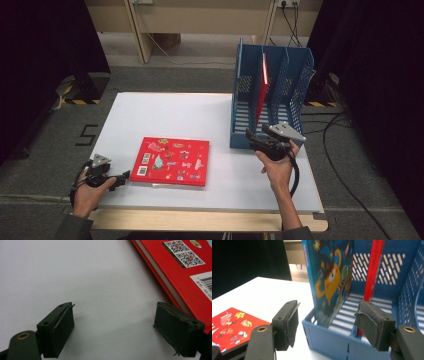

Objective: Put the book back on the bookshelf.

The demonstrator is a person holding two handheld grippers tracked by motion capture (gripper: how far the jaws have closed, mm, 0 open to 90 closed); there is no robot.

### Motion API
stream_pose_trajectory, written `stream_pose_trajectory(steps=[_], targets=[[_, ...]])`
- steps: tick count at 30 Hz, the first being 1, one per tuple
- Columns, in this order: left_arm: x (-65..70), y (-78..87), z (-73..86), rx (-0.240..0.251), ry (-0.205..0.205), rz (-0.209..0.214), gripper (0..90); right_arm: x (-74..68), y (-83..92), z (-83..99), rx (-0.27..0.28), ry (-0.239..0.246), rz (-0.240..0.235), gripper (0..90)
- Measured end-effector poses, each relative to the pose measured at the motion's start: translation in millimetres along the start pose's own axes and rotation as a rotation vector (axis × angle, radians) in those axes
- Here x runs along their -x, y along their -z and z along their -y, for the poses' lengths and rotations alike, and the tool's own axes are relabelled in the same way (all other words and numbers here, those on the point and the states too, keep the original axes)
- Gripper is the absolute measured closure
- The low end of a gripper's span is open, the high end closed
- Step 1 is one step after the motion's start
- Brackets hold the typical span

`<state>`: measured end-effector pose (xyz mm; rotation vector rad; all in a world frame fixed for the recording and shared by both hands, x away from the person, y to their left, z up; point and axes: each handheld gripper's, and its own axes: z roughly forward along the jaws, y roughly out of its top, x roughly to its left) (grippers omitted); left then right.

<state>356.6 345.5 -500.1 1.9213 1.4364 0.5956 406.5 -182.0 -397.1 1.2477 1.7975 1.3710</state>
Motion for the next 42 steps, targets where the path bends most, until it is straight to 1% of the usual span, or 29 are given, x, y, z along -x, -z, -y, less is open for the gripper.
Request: stream_pose_trajectory(steps=[1, 3, 4, 5, 6, 10, 11, 12, 13, 14, 15, 18, 20, 21, 24, 25, 27, 31, 32, 33, 34, 35, 36, 37, 38, 39, 40, 41, 42], targets=[[0.0, 0.0, 0.0, 0.000, 0.000, 0.000, 15.4, 0.0, 0.0, 0.0, 0.000, 0.000, 0.000, 34.4], [0.1, 1.1, -0.4, 0.007, 0.005, -0.004, 15.5, -3.4, 1.8, 8.1, -0.010, -0.002, 0.000, 33.1], [-0.2, 1.5, -0.4, 0.014, 0.009, -0.009, 15.5, -6.4, 2.4, 10.2, -0.015, -0.019, -0.006, 33.1], [-0.7, 2.0, -0.8, 0.014, 0.007, -0.008, 15.5, -6.9, 2.6, 12.0, -0.014, -0.004, -0.008, 32.9], [-0.9, 2.6, -1.0, 0.017, 0.008, -0.011, 15.5, -8.8, 2.9, 14.1, -0.019, -0.009, -0.016, 32.4], [-1.4, 3.8, -1.8, 0.037, 0.025, -0.022, 15.4, -16.5, -0.1, 23.5, -0.042, -0.021, -0.059, 31.0], [-1.4, 3.8, -1.8, 0.037, 0.025, -0.022, 15.4, -16.5, -0.1, 23.5, -0.042, -0.021, -0.059, 31.0], [-2.2, 4.2, -2.2, 0.044, 0.035, -0.022, 15.4, -21.6, -3.5, 29.2, -0.057, -0.024, -0.079, 29.5], [-2.9, 4.2, -3.3, 0.053, 0.048, -0.023, 15.4, -23.6, -4.7, 31.1, -0.065, -0.019, -0.082, 28.5], [-2.9, 4.2, -3.3, 0.053, 0.048, -0.023, 15.4, -23.6, -4.7, 31.1, -0.065, -0.019, -0.082, 28.5], [-2.9, 4.5, -3.9, 0.065, 0.053, -0.019, 15.4, -29.3, -7.9, 35.9, -0.083, -0.014, -0.098, 26.9], [-2.9, 6.2, -1.3, 0.064, 0.055, -0.012, 15.4, -38.3, -14.2, 43.5, -0.113, -0.037, -0.147, 25.3], [-3.4, 7.8, -0.9, 0.070, 0.069, 0.001, 15.3, -44.2, -18.7, 47.6, -0.130, -0.031, -0.160, 24.1], [-3.4, 7.8, -0.9, 0.070, 0.069, 0.001, 15.3, -47.3, -20.5, 49.7, -0.142, -0.022, -0.164, 23.7], [-2.2, 7.1, -2.4, 0.070, 0.061, 0.006, 15.2, -54.8, -25.6, 57.1, -0.167, -0.029, -0.199, 23.6], [-2.2, 7.1, -2.4, 0.070, 0.061, 0.006, 15.3, -54.8, -25.6, 57.1, -0.167, -0.029, -0.199, 23.6], [-0.5, 7.9, -2.4, 0.077, 0.057, 0.011, 15.3, -61.4, -29.7, 63.9, -0.198, -0.048, -0.222, 22.8], [4.6, 11.6, -4.3, 0.122, 0.064, 0.052, 15.3, -68.4, -33.5, 68.3, -0.210, -0.044, -0.249, 23.2], [6.4, 12.0, -5.1, 0.126, 0.067, 0.065, 15.3, -69.9, -34.0, 69.1, -0.213, -0.042, -0.254, 23.3], [6.4, 12.0, -5.1, 0.126, 0.067, 0.065, 15.5, -71.0, -34.2, 69.8, -0.217, -0.042, -0.258, 23.4], [11.1, 11.0, -5.1, 0.120, 0.079, 0.129, 16.3, -72.2, -34.5, 70.8, -0.219, -0.045, -0.260, 23.9], [11.1, 11.0, -5.1, 0.120, 0.079, 0.129, 16.8, -72.2, -34.5, 70.8, -0.219, -0.045, -0.260, 23.9], [17.7, 10.0, -3.6, 0.113, 0.084, 0.170, 17.1, -74.9, -35.5, 73.4, -0.228, -0.050, -0.264, 24.1], [21.2, 10.0, -3.2, 0.111, 0.072, 0.185, 18.1, -75.9, -36.2, 74.3, -0.228, -0.053, -0.268, 24.1], [21.2, 10.0, -3.2, 0.111, 0.072, 0.185, 19.5, -75.9, -36.2, 74.3, -0.228, -0.053, -0.268, 24.1], [24.6, 9.9, -3.0, 0.112, 0.062, 0.202, 19.5, -77.8, -36.9, 75.3, -0.236, -0.066, -0.278, 24.1], [29.1, 10.0, -3.2, 0.114, 0.039, 0.219, 23.0, -81.5, -39.2, 77.6, -0.245, -0.077, -0.297, 24.1], [29.1, 10.0, -3.2, 0.114, 0.039, 0.219, 26.4, -81.5, -39.2, 77.6, -0.245, -0.077, -0.297, 24.1], [30.1, 9.9, -3.5, 0.111, 0.028, 0.228, 28.6, -84.6, -40.6, 79.4, -0.255, -0.064, -0.305, 24.1]])
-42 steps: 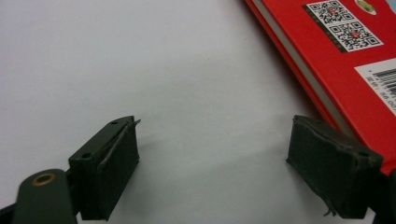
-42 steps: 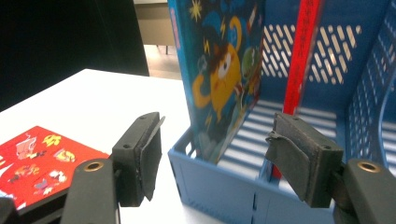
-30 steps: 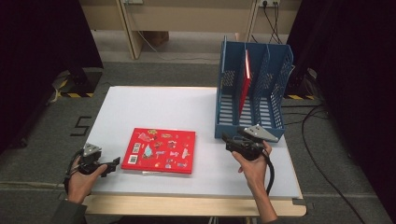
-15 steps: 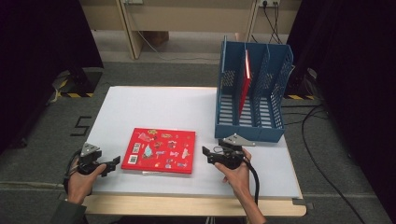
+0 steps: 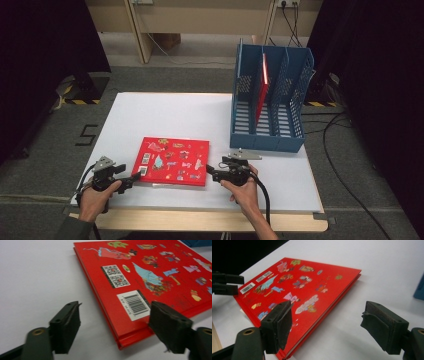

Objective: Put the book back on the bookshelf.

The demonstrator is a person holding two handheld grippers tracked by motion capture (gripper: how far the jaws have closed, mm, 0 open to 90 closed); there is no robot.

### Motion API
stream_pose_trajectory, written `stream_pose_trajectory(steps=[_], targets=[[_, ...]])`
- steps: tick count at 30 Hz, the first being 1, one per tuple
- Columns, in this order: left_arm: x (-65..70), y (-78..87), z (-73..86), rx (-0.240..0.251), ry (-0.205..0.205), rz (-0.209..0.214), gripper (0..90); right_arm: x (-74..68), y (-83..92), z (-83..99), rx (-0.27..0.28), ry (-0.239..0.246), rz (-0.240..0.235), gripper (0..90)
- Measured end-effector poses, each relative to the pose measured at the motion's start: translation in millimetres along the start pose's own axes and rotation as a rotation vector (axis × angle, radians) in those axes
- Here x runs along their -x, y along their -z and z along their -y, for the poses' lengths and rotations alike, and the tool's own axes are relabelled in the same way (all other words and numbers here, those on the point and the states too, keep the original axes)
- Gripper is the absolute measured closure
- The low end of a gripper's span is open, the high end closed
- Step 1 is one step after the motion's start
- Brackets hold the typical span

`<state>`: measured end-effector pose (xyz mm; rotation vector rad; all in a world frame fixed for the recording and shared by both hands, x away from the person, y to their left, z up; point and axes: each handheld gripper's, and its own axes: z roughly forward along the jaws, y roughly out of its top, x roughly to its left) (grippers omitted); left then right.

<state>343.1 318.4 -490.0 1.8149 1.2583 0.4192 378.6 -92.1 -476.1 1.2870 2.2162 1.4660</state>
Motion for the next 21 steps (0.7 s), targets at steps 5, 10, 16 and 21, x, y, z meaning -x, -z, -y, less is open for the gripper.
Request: stream_pose_trajectory(steps=[5, 10, 16, 21], targets=[[2.5, -1.4, 0.8, -0.003, 0.012, 0.050, 36.5, -5.2, -2.8, 2.2, -0.017, 0.001, -0.009, 25.5], [6.8, -2.0, 1.0, -0.019, -0.005, 0.055, 37.7, -6.2, -7.5, 3.9, -0.037, -0.003, -0.008, 25.3], [8.6, 0.5, 1.6, -0.019, 0.007, 0.040, 41.4, -5.7, -13.9, 8.9, -0.047, -0.029, -0.005, 26.9], [12.0, 1.2, 1.4, -0.030, 0.006, 0.055, 44.1, -8.2, -19.1, 9.9, -0.059, -0.023, -0.012, 26.8]])
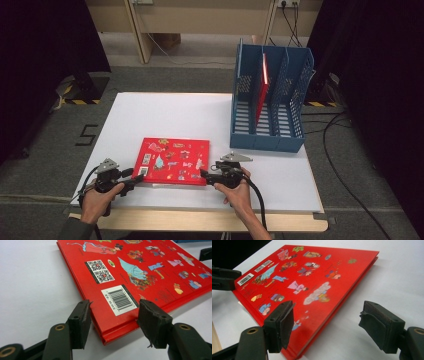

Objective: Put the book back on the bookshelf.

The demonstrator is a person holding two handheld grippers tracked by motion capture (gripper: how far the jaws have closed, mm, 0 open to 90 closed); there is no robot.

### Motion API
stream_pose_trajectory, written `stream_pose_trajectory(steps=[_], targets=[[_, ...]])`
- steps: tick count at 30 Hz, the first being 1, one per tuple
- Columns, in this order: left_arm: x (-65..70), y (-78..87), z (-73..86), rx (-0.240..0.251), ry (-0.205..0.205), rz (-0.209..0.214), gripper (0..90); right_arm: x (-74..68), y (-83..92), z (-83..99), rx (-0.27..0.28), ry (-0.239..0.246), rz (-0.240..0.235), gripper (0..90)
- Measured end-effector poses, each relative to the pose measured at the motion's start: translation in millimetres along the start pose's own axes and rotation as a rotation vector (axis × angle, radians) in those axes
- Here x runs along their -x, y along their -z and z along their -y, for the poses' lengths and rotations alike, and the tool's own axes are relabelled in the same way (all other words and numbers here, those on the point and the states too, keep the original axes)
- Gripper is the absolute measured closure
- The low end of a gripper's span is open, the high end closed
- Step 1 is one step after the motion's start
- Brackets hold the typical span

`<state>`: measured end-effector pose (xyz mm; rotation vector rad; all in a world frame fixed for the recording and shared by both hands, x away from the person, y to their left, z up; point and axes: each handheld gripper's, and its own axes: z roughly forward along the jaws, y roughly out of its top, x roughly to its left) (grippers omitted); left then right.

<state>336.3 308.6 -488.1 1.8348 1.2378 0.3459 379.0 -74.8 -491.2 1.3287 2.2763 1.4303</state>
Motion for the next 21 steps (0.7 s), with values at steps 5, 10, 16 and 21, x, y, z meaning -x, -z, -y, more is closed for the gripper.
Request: stream_pose_trajectory(steps=[5, 10, 16, 21], targets=[[10.0, -1.1, 0.4, -0.005, -0.013, 0.014, 45.6, 2.7, -3.1, -0.4, 0.007, -0.035, 0.003, 27.9], [19.3, -4.0, 0.3, -0.009, -0.024, 0.038, 47.0, 5.5, -6.1, -1.1, 0.000, -0.054, 0.013, 27.8], [23.7, -5.8, 0.5, -0.009, -0.034, 0.050, 47.6, 9.5, -7.8, 0.4, -0.007, -0.082, 0.020, 28.7], [25.0, -6.3, 0.8, -0.006, -0.034, 0.053, 48.0, 11.5, -10.5, 0.7, -0.015, -0.102, 0.003, 27.0]])
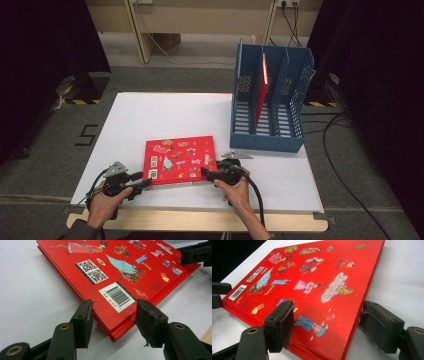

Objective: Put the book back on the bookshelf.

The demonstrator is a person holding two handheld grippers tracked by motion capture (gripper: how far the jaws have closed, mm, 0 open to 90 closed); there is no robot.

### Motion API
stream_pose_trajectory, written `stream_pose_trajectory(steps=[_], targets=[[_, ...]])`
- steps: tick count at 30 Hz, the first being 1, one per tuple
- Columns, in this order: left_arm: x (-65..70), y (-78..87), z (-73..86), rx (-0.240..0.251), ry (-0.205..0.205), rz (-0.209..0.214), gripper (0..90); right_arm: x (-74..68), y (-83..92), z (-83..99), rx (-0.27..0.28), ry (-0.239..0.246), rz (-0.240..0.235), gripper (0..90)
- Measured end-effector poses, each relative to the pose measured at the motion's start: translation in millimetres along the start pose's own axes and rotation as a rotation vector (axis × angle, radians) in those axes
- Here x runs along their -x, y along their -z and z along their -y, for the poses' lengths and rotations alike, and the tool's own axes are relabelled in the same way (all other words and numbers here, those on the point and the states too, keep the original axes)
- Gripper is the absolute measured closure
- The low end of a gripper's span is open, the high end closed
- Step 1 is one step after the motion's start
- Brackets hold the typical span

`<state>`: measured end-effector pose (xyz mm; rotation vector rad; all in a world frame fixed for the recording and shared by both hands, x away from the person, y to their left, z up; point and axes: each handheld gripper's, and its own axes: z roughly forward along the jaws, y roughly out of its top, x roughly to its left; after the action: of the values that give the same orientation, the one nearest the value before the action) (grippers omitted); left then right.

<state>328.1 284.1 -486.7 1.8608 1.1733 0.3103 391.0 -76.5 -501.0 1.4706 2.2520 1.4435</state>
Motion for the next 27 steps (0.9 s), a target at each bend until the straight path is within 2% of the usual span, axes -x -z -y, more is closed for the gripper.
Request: stream_pose_trajectory(steps=[8, 9, 11, 12, 15, 16, 19, 25, 27], targets=[[3.7, -0.9, -0.8, -0.008, 0.002, -0.011, 48.1, 3.1, 0.4, -1.5, 0.009, -0.039, 0.001, 31.9], [3.9, -1.2, -0.8, -0.009, 0.004, -0.011, 48.2, 4.5, 3.1, -2.8, 0.019, -0.088, -0.015, 32.6], [4.0, -1.6, -0.9, -0.011, 0.010, -0.012, 48.2, 4.9, 4.2, -3.6, 0.025, -0.099, -0.024, 32.9], [4.5, -2.6, -0.7, -0.011, 0.021, -0.004, 48.2, 5.2, 7.8, -6.0, 0.053, -0.099, -0.032, 34.5], [5.4, -3.5, -0.6, -0.010, 0.031, 0.005, 48.1, 3.5, 13.0, -10.4, 0.076, -0.100, -0.036, 36.6], [6.4, -4.3, -0.7, -0.008, 0.034, 0.014, 48.1, 2.1, 18.6, -15.0, 0.111, -0.099, -0.038, 39.2], [7.4, -4.7, -0.9, -0.009, 0.041, 0.023, 48.1, -0.7, 25.5, -20.7, 0.152, -0.111, -0.050, 41.6], [8.6, -5.6, -0.3, 0.002, 0.067, 0.024, 48.0, -4.2, 29.9, -26.1, 0.197, -0.122, -0.066, 44.8], [9.3, -5.5, -0.2, 0.003, 0.066, 0.020, 48.0, -4.8, 30.6, -27.0, 0.213, -0.147, -0.074, 44.9]])
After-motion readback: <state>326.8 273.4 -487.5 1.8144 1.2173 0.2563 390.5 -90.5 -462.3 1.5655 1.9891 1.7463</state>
